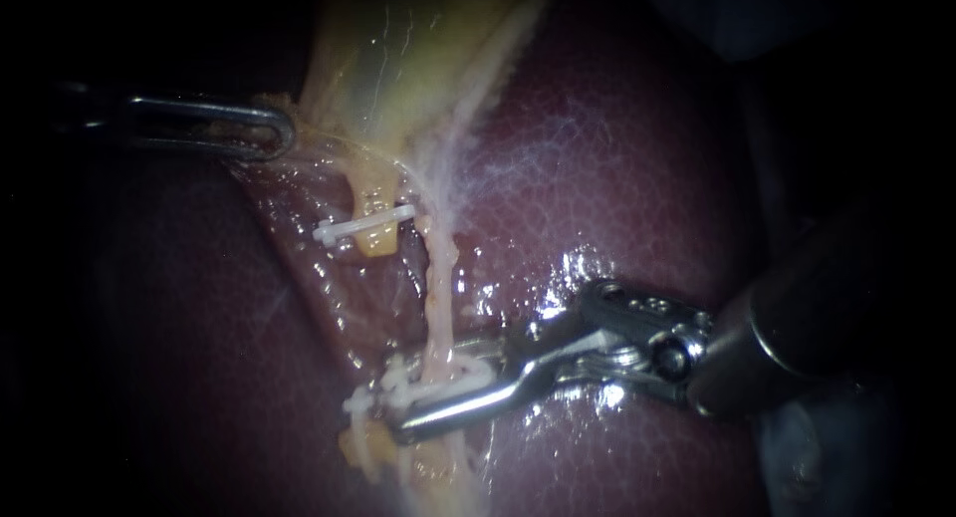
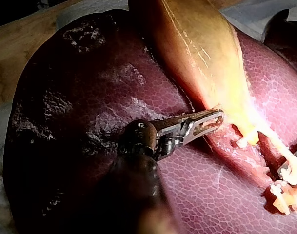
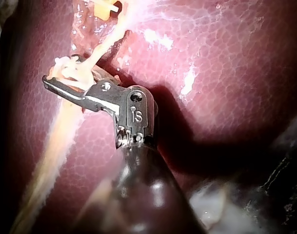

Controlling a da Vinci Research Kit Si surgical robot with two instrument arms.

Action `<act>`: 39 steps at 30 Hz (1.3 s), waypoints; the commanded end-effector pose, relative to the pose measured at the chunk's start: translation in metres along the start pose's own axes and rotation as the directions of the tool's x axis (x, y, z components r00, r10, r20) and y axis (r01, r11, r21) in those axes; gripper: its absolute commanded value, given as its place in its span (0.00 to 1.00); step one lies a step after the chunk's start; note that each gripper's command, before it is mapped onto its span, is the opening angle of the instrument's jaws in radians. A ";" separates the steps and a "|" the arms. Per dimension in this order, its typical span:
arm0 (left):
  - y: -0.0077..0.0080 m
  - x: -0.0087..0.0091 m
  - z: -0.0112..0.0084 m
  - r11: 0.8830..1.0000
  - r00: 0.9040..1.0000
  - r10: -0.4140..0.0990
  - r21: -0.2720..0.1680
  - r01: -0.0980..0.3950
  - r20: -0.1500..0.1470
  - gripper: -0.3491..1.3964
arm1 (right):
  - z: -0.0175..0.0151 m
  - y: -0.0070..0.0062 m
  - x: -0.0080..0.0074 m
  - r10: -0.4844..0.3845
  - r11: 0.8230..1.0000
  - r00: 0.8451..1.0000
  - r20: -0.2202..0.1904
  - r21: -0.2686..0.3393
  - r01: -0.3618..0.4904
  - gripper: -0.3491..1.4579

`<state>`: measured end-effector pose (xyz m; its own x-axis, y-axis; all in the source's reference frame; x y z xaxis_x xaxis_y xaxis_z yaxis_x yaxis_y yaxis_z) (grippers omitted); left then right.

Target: Clipping second clip right tube

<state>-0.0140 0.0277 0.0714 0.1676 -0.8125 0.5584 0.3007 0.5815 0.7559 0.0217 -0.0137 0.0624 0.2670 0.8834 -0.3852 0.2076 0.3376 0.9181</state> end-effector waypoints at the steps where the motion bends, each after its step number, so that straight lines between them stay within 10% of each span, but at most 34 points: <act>1: 0.0000 0.0000 0.0000 1.000 1.000 0.000 0.000 0.000 0.000 0.00 | 0.0000 0.0000 0.0001 0.014 1.000 1.000 -0.017 -0.001 -0.014 0.40; 15: 0.0000 0.0000 0.0000 1.000 1.000 0.000 0.000 0.000 0.000 0.00 | -0.0008 0.0004 0.0007 0.053 0.998 0.997 -0.055 0.026 -0.051 0.30; 21: 0.0000 0.0000 0.0000 1.000 1.000 0.000 0.000 0.000 0.000 0.00 | -0.0014 0.0002 0.0010 0.073 0.997 0.996 -0.056 0.033 -0.072 0.00; 39: 0.0001 0.0000 0.0000 1.000 1.000 0.000 0.000 0.000 0.000 0.00 | -0.0018 -0.0003 0.0009 0.074 0.997 0.997 -0.033 -0.003 -0.074 0.00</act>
<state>-0.0140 0.0278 0.0714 0.1676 -0.8125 0.5584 0.3004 0.5816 0.7560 0.0203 -0.0124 0.0619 0.2509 0.9162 -0.3123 0.1843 0.2715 0.9446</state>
